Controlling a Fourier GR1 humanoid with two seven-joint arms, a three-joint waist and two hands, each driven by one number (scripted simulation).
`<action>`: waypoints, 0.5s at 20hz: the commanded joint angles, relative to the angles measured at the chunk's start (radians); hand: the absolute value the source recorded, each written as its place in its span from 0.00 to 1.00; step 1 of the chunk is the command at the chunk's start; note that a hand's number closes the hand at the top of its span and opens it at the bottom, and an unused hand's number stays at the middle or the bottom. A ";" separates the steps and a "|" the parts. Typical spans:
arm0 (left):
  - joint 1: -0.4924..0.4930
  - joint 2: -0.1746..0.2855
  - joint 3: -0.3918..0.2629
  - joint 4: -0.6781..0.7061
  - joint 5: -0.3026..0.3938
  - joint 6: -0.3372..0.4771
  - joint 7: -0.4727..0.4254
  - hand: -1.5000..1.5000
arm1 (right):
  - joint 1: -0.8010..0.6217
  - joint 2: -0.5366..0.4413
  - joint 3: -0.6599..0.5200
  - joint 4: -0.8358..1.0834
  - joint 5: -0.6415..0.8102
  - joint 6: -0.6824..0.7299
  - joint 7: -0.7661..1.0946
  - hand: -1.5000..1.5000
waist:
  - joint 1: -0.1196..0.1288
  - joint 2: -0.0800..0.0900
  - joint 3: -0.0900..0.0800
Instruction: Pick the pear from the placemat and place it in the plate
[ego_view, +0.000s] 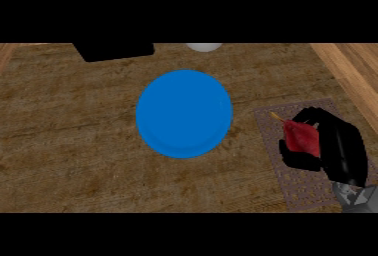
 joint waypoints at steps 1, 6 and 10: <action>-0.259 -0.057 0.041 -0.155 0.031 0.000 -0.090 0.50 | -0.013 -0.012 -0.011 -0.082 0.032 0.005 0.041 1.00 | -0.025 0.004 -0.009; -0.293 -0.068 0.029 -0.139 0.022 -0.007 -0.081 0.50 | -0.060 0.014 -0.006 -0.145 0.059 0.043 0.103 1.00 | -0.003 0.016 -0.011; -0.323 -0.072 0.018 -0.148 0.004 -0.011 -0.085 0.50 | -0.108 0.056 0.009 -0.144 0.073 0.088 0.157 1.00 | 0.037 0.031 -0.010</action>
